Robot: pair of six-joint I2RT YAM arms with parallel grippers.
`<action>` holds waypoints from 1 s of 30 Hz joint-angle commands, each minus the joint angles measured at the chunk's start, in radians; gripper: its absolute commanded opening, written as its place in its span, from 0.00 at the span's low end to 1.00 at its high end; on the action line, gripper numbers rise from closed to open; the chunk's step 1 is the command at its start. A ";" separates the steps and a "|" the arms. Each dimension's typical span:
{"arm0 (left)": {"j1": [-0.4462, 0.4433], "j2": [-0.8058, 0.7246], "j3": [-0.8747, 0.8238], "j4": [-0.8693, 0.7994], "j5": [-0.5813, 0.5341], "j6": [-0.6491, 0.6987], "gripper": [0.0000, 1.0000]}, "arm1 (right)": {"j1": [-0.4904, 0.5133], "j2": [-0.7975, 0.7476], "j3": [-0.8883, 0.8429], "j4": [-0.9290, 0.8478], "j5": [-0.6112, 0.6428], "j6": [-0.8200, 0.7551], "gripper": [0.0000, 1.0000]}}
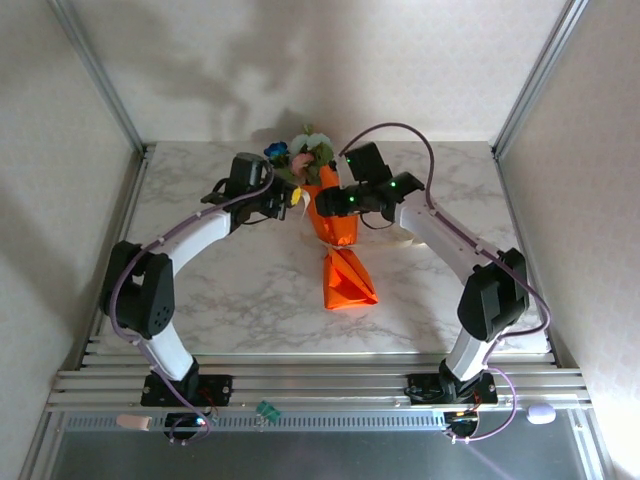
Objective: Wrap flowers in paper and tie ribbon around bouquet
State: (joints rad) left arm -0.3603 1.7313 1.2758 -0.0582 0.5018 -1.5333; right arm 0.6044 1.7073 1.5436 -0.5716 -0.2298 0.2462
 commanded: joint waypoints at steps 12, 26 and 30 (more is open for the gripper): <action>-0.017 -0.009 0.077 -0.056 0.052 -0.016 0.00 | 0.048 -0.051 -0.363 0.652 0.033 -0.053 0.61; -0.020 -0.040 0.120 -0.107 0.076 -0.015 0.00 | 0.077 0.060 -0.246 0.595 0.183 -0.025 0.50; -0.022 -0.034 0.126 -0.113 0.076 -0.013 0.00 | 0.073 0.018 -0.260 0.584 0.210 -0.026 0.31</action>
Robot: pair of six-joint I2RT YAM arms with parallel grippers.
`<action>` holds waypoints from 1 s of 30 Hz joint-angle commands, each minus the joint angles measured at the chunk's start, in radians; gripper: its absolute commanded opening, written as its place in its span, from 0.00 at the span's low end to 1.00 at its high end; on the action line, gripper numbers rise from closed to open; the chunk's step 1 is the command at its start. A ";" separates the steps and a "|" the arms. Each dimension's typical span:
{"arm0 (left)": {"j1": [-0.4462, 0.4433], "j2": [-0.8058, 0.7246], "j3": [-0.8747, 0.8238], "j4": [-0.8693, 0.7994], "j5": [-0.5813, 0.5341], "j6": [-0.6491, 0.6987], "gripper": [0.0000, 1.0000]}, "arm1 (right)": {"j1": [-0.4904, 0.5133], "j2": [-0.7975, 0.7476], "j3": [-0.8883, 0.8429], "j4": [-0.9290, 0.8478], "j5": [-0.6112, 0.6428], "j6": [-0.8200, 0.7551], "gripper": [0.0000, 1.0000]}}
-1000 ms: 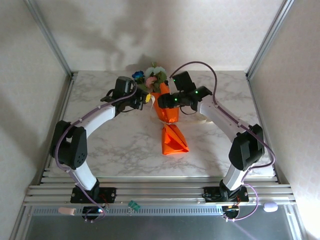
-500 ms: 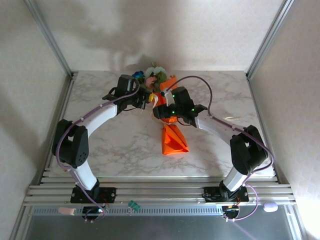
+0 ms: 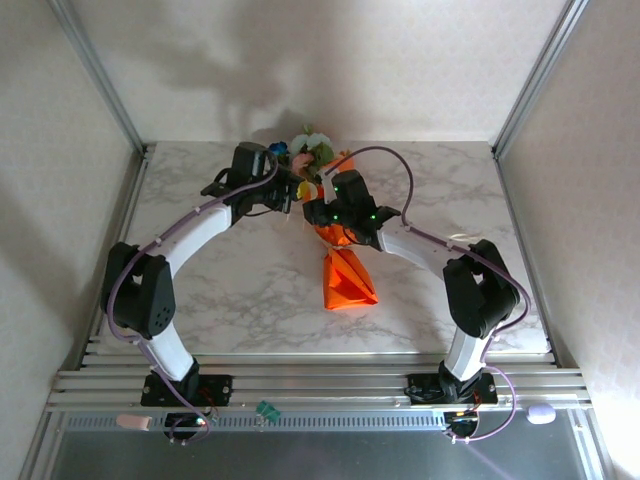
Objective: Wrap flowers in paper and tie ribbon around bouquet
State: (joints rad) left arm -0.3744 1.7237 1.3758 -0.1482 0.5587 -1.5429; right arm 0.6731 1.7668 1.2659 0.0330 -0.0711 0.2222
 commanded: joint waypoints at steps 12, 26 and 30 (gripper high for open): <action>-0.053 0.023 0.053 0.036 0.049 -0.043 0.00 | -0.052 -0.153 -0.048 -0.050 0.077 0.037 0.00; -0.163 0.145 0.119 0.104 0.049 -0.095 0.00 | -0.174 -0.290 -0.213 -0.101 0.044 0.126 0.00; -0.190 0.163 0.122 0.110 0.052 -0.111 0.00 | -0.231 -0.289 -0.244 -0.117 0.025 0.188 0.00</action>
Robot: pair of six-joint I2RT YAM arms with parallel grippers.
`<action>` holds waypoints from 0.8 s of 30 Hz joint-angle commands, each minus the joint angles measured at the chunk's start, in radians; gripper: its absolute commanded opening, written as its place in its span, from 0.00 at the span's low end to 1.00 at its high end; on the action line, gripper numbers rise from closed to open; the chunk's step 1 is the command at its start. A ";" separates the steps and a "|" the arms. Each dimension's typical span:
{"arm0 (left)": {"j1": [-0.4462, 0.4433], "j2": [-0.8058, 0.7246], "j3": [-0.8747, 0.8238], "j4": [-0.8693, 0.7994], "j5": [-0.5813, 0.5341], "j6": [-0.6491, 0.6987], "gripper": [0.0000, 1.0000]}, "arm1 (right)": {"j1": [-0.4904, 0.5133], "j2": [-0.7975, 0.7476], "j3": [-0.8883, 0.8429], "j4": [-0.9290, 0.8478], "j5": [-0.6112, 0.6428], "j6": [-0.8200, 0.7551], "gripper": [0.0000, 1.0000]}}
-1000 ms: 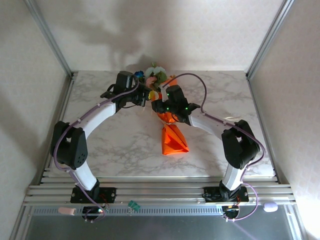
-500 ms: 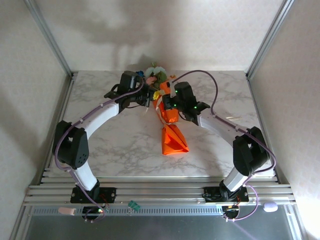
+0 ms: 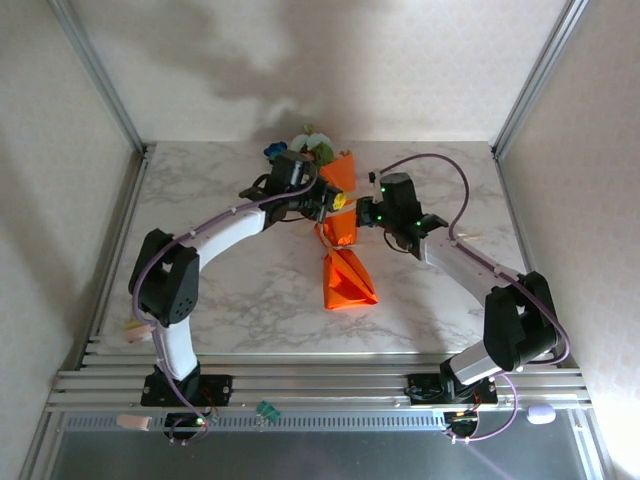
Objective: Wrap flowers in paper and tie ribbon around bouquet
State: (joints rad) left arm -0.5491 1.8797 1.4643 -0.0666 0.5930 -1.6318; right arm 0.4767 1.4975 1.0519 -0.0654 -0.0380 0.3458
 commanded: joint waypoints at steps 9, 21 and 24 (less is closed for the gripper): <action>-0.041 -0.005 0.033 -0.070 -0.007 0.011 0.33 | -0.110 0.002 -0.078 -0.043 -0.032 0.153 0.00; -0.020 -0.070 0.003 -0.321 -0.104 0.224 0.39 | -0.166 -0.014 -0.039 -0.124 -0.007 0.128 0.00; -0.020 -0.080 -0.030 -0.335 -0.120 0.220 0.41 | -0.182 -0.005 -0.030 -0.135 -0.014 0.152 0.00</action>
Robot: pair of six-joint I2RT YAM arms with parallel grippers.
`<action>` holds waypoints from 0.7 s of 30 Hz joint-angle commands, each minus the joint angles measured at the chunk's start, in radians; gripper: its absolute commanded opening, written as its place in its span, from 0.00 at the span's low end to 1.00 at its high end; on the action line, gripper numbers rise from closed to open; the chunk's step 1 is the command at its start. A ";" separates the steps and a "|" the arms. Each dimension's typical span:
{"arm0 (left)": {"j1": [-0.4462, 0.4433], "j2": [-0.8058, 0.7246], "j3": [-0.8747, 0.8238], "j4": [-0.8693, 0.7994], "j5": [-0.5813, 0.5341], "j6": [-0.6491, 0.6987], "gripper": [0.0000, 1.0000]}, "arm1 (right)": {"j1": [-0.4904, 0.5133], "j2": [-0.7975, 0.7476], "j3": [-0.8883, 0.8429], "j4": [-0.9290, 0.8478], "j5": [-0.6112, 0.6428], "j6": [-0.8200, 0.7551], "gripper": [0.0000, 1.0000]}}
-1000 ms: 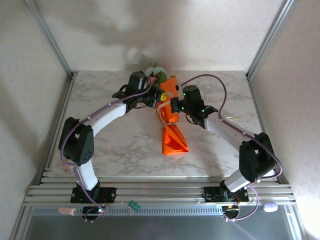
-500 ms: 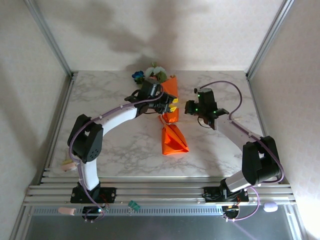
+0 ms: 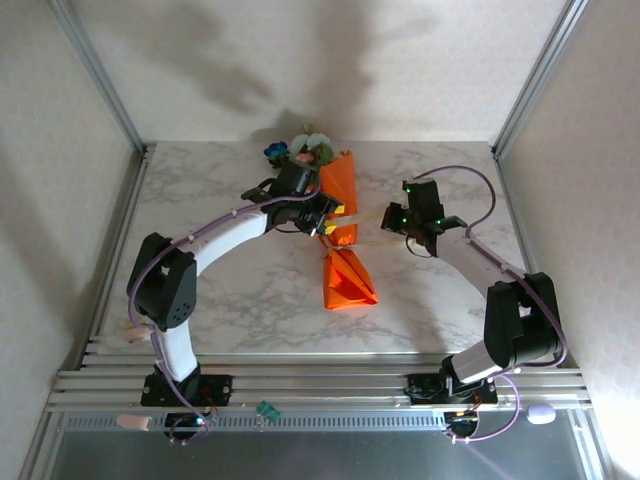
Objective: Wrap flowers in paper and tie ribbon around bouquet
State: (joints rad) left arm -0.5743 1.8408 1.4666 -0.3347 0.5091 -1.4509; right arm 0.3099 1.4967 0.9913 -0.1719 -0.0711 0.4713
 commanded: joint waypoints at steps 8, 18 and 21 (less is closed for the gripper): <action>-0.001 -0.072 -0.115 0.109 -0.069 -0.155 0.41 | -0.067 0.155 0.154 -0.143 -0.116 0.112 0.00; -0.016 0.013 -0.004 0.034 -0.092 -0.091 0.31 | -0.090 0.353 0.352 -0.263 -0.142 0.168 0.00; -0.021 0.030 -0.002 0.062 -0.087 -0.084 0.28 | -0.092 0.407 0.411 -0.300 -0.150 0.165 0.00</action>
State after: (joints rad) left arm -0.5831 1.8362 1.4414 -0.2806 0.4442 -1.5482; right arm 0.2256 1.8668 1.3457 -0.4084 -0.1997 0.6197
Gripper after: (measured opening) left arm 0.292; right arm 0.056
